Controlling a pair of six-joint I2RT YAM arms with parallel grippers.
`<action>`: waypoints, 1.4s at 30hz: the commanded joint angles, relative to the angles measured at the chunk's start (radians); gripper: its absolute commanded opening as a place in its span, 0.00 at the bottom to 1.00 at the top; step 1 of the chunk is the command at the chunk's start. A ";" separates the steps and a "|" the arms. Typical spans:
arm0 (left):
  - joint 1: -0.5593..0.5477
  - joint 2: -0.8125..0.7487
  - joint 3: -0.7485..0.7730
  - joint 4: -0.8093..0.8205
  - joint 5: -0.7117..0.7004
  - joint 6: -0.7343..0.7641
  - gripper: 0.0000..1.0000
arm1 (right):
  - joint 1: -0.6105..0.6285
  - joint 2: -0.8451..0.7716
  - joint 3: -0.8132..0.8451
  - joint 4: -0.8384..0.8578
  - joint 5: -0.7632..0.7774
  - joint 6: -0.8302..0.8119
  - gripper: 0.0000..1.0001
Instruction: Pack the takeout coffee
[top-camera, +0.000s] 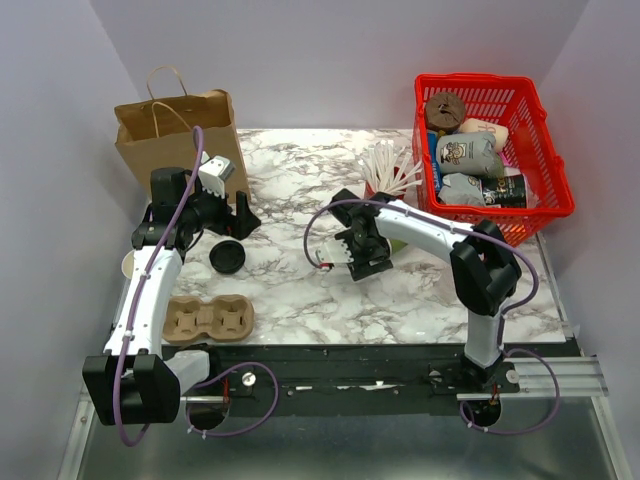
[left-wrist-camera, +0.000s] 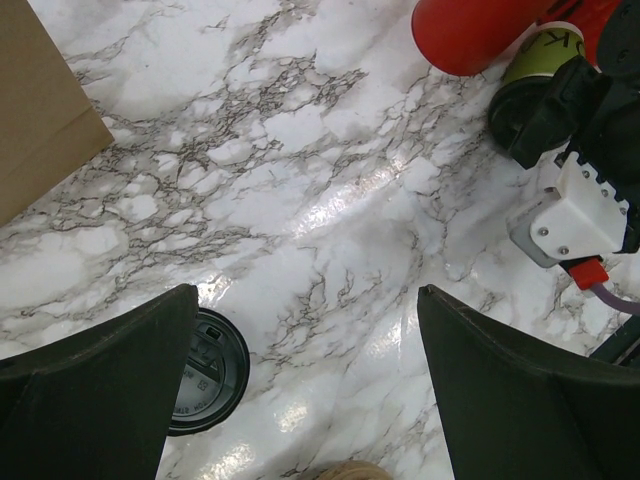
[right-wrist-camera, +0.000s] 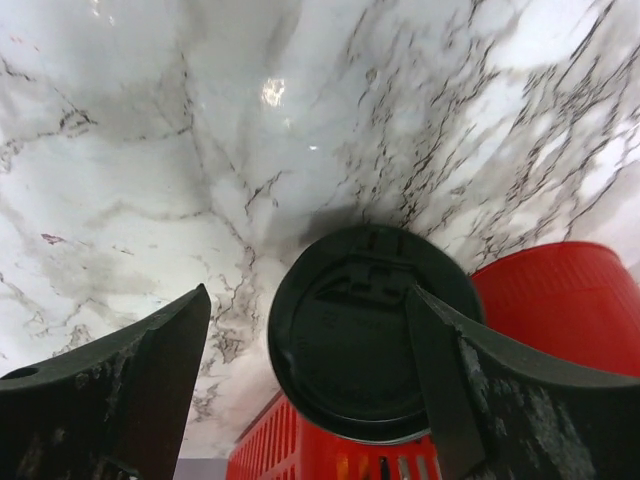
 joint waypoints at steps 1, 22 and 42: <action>0.005 -0.003 0.017 0.012 0.007 0.019 0.99 | -0.031 -0.030 -0.071 0.067 0.069 -0.022 0.90; 0.008 0.030 0.011 0.079 0.053 -0.036 0.99 | -0.044 -0.067 -0.113 0.289 0.176 -0.110 0.94; 0.000 0.010 -0.012 0.107 0.078 -0.062 0.99 | -0.047 0.005 0.050 0.096 0.236 0.053 0.71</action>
